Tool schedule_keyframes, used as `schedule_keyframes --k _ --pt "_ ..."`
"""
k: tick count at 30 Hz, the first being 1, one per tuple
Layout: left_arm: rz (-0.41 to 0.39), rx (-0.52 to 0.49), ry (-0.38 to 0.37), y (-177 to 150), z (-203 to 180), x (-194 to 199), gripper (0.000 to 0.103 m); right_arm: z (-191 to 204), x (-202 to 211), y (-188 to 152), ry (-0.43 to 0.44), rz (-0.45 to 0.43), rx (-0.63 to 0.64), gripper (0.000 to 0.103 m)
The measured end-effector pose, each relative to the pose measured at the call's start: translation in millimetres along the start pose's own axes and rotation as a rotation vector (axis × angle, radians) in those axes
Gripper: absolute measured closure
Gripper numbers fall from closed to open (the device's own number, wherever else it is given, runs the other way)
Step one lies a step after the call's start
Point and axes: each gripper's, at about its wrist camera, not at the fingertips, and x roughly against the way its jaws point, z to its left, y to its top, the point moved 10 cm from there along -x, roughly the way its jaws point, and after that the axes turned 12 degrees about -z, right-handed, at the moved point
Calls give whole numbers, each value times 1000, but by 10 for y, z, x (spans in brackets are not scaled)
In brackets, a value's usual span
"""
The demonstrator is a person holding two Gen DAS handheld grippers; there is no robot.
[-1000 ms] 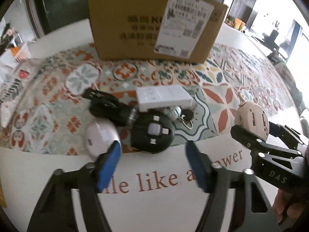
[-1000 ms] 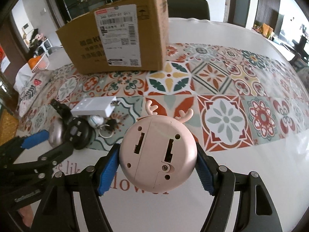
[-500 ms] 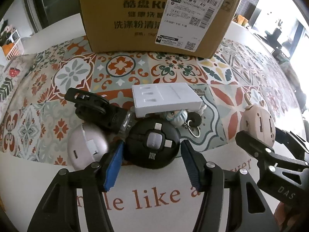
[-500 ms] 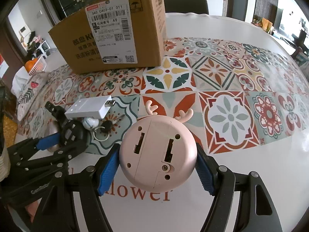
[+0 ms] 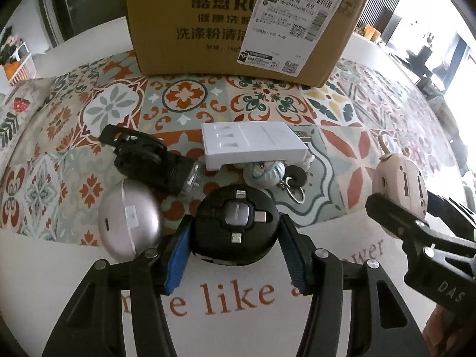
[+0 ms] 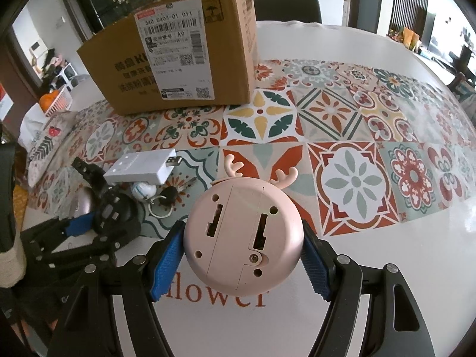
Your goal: Organize rigid objects
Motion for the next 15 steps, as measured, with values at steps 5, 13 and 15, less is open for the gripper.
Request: schedule_keyframes --k 5,13,15 --pt "-36 6 -8 57 4 185 47 55 133 63 -1 -23 13 30" --pt "-124 -12 -4 340 27 529 47 170 392 253 0 -78 32 30" --pt "-142 -16 -3 412 35 615 47 193 458 310 1 -93 33 30"
